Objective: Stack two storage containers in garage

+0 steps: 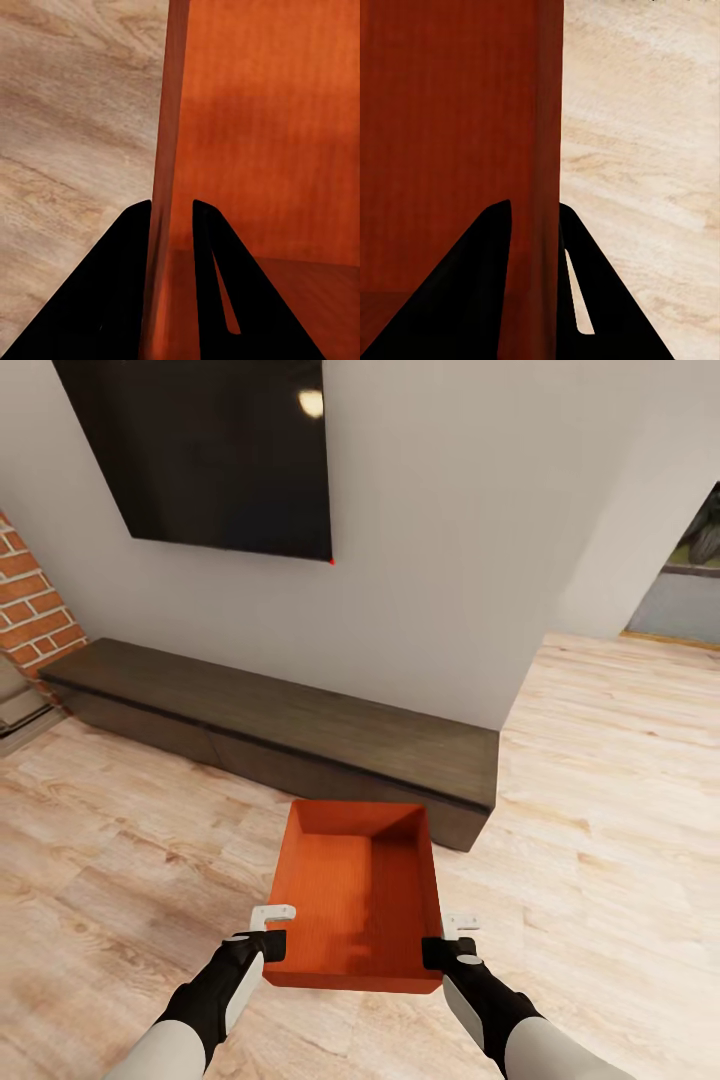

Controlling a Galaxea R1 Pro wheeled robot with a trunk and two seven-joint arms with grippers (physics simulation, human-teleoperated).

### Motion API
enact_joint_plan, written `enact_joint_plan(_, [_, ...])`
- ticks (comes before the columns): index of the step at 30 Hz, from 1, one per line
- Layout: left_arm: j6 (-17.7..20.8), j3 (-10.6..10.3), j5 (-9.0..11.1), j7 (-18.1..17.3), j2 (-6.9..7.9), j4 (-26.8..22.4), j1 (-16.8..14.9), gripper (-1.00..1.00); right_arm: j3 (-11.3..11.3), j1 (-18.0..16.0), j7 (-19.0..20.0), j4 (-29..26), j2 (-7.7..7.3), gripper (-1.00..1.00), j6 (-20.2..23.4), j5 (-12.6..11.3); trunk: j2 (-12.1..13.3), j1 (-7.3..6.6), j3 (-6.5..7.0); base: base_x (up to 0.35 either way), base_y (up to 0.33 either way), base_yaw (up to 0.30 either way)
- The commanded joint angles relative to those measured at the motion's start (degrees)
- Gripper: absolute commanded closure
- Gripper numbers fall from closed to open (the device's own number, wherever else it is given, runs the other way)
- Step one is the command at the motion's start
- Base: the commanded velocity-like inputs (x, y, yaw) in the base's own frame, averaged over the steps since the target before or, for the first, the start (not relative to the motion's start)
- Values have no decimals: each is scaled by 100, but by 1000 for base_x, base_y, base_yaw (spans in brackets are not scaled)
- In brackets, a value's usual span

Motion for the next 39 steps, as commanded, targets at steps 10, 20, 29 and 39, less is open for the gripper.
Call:
enact_joint_plan(10, [53,62,-101,144,5,-7,-1,100,-45,-2,-71,-26,-24,100,30,68,400,-220,176,0,0,0])
enact_joint_plan(20, [53,62,-101,144,5,-5,-1,100,-45,-2,-71,-26,-24,100,30,68,801,-440,356,0,0,0])
enact_joint_plan(29, [53,62,-101,144,5,-2,-1,100,-45,-2,-65,-26,-20,100,30,68,1162,-638,517,0,0,0])
enact_joint_plan(39, [53,62,-101,144,5,2,-1,100,-45,-2,-63,-26,-24,100,39,68,1563,-857,697,0,0,0])
